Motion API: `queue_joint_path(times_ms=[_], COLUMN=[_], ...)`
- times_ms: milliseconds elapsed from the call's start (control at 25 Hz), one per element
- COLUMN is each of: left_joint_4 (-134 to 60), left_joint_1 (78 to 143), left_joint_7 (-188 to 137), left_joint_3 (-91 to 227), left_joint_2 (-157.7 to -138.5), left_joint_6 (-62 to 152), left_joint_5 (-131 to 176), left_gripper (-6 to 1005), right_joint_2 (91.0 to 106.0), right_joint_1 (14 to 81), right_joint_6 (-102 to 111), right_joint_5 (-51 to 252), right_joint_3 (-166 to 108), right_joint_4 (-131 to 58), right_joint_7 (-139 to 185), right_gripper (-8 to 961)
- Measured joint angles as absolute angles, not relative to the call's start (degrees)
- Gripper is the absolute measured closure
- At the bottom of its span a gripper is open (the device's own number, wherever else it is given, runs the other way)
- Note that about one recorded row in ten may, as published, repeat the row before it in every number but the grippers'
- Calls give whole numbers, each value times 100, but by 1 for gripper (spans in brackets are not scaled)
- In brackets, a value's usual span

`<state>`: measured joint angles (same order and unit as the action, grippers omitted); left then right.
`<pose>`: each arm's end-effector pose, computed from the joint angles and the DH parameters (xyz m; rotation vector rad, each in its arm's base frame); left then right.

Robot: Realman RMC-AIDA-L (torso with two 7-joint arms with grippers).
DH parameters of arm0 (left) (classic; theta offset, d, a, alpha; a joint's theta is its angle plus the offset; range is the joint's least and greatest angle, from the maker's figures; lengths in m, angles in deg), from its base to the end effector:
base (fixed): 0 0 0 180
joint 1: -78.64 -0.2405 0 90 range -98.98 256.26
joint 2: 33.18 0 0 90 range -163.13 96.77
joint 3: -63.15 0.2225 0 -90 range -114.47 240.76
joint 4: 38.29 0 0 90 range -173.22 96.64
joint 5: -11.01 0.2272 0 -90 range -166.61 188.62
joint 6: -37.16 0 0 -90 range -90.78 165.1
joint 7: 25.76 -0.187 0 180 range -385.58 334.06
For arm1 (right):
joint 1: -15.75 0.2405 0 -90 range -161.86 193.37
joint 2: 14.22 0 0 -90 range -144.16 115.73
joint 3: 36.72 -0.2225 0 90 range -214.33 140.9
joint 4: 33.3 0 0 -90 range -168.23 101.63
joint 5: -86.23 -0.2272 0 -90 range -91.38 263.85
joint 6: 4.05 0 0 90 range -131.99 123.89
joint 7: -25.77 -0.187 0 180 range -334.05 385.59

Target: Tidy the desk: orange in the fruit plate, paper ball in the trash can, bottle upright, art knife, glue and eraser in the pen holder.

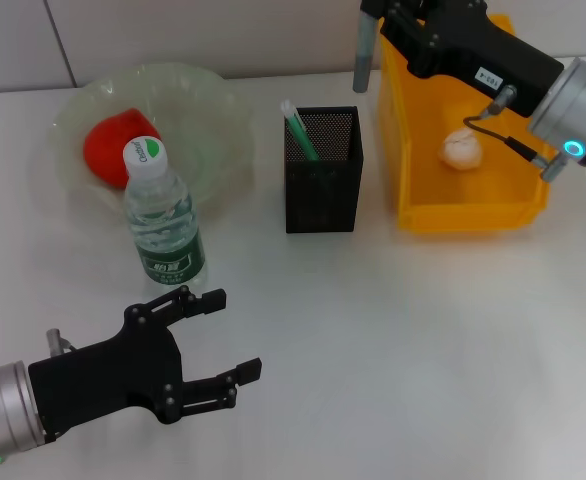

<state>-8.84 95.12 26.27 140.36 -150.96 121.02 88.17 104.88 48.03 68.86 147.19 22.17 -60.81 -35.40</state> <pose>-0.2358 0.2718 -0.0796 -2.7212 -0.3218 -0.8817 0.1708 0.4133 0.0067 -2.1577 0.4801 1.1919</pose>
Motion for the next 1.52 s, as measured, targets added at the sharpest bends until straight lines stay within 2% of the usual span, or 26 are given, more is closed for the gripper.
queue_joint_path(times_ms=[360,680,1480,1520], left_joint_4=[-878,-913,-929,-929], left_joint_1=[9483,9515,9605,9605], left_joint_7=[2535,2530,2589,2589], left_joint_3=[14039,13987,13978,13978], left_joint_2=[-15111,-15113,-15133,-15133], left_joint_6=[12109,12052,11872,11872], left_joint_5=[8817,8817,8802,8802], left_gripper=[133,133,133,133], right_joint_2=[10518,10537,10549,10549], right_joint_1=[5429,5671,5367,5367], right_joint_6=[6216,5807,5758,5758], right_joint_5=[14589,14597,14606,14606], right_joint_3=[2266,2357,2746,2746], right_joint_4=[-5327,-5036,-5006,-5006], right_joint_7=[-3532,-3269,-2902,-2902], right_gripper=[819,815,805,777])
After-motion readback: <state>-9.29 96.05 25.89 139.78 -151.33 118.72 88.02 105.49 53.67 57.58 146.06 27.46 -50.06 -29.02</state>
